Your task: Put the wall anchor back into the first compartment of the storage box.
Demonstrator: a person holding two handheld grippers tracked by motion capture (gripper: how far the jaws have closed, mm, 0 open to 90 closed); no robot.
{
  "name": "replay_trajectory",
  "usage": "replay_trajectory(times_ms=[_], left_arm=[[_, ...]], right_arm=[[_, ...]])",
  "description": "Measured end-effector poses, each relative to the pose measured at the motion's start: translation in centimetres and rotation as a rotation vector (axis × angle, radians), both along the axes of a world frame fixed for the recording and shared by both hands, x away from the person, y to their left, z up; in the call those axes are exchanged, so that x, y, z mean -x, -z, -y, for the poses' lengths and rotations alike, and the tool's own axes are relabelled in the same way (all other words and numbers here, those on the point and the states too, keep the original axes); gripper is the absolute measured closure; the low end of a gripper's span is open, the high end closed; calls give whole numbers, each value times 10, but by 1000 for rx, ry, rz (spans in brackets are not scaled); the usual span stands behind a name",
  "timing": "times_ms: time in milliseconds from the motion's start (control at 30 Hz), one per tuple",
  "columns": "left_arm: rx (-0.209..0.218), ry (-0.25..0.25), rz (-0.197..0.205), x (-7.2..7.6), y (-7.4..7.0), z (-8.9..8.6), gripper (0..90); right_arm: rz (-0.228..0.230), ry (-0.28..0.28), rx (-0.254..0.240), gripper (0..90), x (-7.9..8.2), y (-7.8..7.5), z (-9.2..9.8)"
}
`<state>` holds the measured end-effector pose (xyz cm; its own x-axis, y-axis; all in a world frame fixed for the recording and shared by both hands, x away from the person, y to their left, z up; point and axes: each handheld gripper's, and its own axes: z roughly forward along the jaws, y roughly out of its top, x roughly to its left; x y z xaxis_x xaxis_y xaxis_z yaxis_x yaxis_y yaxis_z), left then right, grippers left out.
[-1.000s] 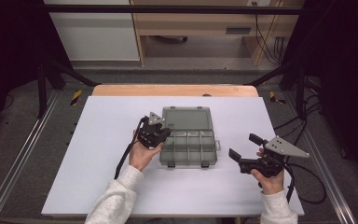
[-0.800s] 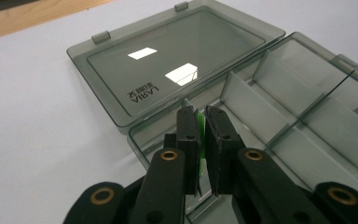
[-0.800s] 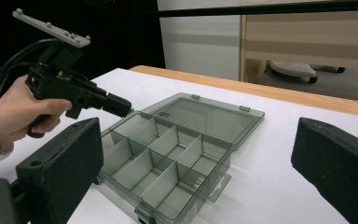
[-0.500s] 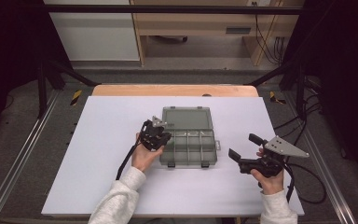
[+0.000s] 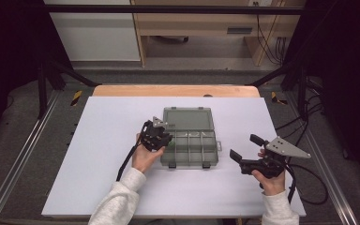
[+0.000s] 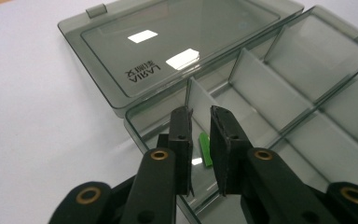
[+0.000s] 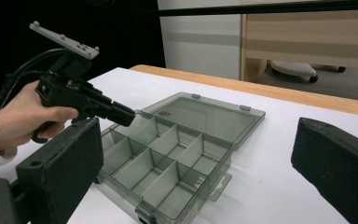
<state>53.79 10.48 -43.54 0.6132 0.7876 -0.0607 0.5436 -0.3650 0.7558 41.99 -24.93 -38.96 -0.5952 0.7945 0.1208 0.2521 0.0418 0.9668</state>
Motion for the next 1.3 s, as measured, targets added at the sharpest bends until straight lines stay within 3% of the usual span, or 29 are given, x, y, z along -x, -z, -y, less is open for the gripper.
replay_trajectory(times_ms=[167, 233, 333, 367, 600, 700, 900, 1100, 1300], left_arm=[[44, 3, 37, 8, -15, -8, 656], [80, 13, 76, 17, -28, -16, 598], [106, 19, 92, 22, -34, -21, 537], [132, 28, 114, 28, -42, -28, 507], [169, 72, 171, 44, -54, -41, 347], [192, 94, 209, 58, -59, -50, 291], [203, 97, 241, 71, -62, -61, 182], [217, 80, 281, 87, -63, -78, 131], [188, 70, 287, 100, -59, -92, 97]], right_arm=[[0, 2, -3, 26, 0, 0, 0], [0, 0, 0, 26, 0, 0, 0], [1, 4, 0, 26, 0, 0, 0], [3, 1, 6, 26, 0, 0, 1], [3, 3, 4, 25, 0, 0, 1], [2, 3, 2, 25, 0, 0, 1], [3, 4, -2, 25, 1, 0, 0], [5, 4, 2, 24, 1, 0, 0], [3, 5, -1, 24, 1, 0, 1]])
